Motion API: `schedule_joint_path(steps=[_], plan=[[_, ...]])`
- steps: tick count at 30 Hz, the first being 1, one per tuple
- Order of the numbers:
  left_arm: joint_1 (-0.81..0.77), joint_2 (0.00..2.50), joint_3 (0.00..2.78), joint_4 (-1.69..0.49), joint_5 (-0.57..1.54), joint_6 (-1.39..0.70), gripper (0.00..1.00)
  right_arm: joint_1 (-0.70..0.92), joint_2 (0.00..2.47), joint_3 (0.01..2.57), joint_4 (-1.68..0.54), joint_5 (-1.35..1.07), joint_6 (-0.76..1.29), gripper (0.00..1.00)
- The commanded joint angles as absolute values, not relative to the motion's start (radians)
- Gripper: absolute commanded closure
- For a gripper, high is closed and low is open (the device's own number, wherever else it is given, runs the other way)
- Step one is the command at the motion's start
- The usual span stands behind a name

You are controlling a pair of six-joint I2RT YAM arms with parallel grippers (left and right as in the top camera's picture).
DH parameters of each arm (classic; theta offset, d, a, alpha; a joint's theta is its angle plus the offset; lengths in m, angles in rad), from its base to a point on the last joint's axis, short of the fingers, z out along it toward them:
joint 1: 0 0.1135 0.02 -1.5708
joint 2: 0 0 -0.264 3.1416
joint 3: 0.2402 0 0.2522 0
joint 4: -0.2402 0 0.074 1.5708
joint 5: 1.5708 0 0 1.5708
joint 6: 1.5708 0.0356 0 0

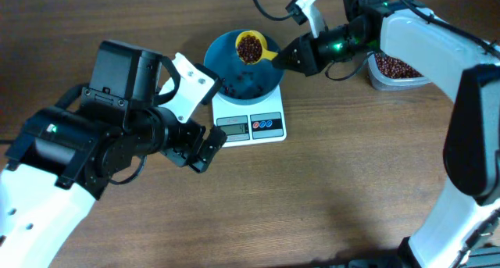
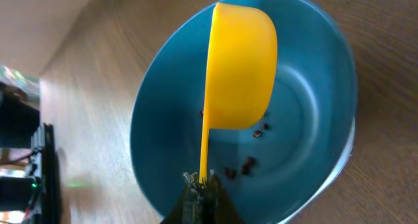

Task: Scoop item into bowl and weigh 50g on scale
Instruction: 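Tilt the scoop with the right gripper to pour beans into the bowl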

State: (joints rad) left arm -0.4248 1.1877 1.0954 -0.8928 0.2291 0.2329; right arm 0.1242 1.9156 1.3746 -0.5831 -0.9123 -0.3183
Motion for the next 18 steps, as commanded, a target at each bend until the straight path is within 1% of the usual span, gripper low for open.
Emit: schedule_joint_path(steps=[1, 4, 18], plan=[[-0.423, 1.190, 1.112, -0.892, 0.240, 0.249, 0.01, 0.156, 1.838, 1.380, -0.595, -0.818, -0.360, 0.96], [-0.423, 1.190, 1.112, -0.892, 0.240, 0.249, 0.01, 0.170, 1.816, 1.380, -0.603, -0.756, -0.360, 0.96], [-0.423, 1.190, 1.112, -0.892, 0.240, 0.248, 0.01, 0.191, 1.787, 1.380, -0.639, -0.673, -0.360, 0.96]])
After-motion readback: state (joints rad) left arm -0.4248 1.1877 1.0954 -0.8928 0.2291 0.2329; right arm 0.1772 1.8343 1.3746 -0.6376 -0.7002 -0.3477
